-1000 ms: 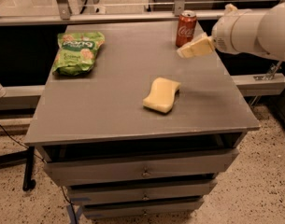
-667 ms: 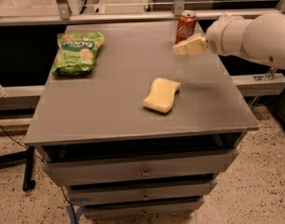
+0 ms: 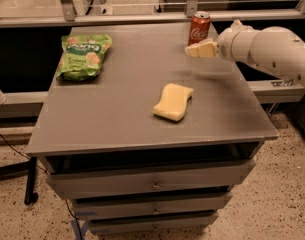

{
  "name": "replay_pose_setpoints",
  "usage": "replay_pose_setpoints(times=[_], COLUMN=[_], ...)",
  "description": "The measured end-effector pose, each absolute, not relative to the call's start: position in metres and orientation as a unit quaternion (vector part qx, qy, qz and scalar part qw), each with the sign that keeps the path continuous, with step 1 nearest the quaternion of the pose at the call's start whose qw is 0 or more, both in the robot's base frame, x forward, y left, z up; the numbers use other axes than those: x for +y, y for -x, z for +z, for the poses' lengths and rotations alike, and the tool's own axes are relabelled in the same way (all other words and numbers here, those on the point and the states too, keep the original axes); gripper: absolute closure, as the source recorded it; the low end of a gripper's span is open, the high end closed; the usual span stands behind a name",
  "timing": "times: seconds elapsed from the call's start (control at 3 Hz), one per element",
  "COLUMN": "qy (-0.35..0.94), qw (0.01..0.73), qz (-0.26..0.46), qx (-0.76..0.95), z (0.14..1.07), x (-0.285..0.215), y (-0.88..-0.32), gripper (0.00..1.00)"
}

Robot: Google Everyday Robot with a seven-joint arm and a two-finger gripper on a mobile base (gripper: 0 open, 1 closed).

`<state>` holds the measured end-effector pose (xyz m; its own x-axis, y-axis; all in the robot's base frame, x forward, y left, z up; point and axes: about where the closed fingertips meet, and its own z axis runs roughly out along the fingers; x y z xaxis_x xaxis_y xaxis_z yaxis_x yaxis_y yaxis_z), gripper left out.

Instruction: Knock coke can over

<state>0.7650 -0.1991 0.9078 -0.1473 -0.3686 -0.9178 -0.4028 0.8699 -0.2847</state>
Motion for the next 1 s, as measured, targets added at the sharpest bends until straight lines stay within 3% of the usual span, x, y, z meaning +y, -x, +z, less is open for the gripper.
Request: replay_pose_setpoints(times=[1.0], qy=[0.308], qw=[0.641], qz=[0.091], qx=[0.697], z=[0.885], x=[-0.180], y=[-0.844], gripper=[0.00])
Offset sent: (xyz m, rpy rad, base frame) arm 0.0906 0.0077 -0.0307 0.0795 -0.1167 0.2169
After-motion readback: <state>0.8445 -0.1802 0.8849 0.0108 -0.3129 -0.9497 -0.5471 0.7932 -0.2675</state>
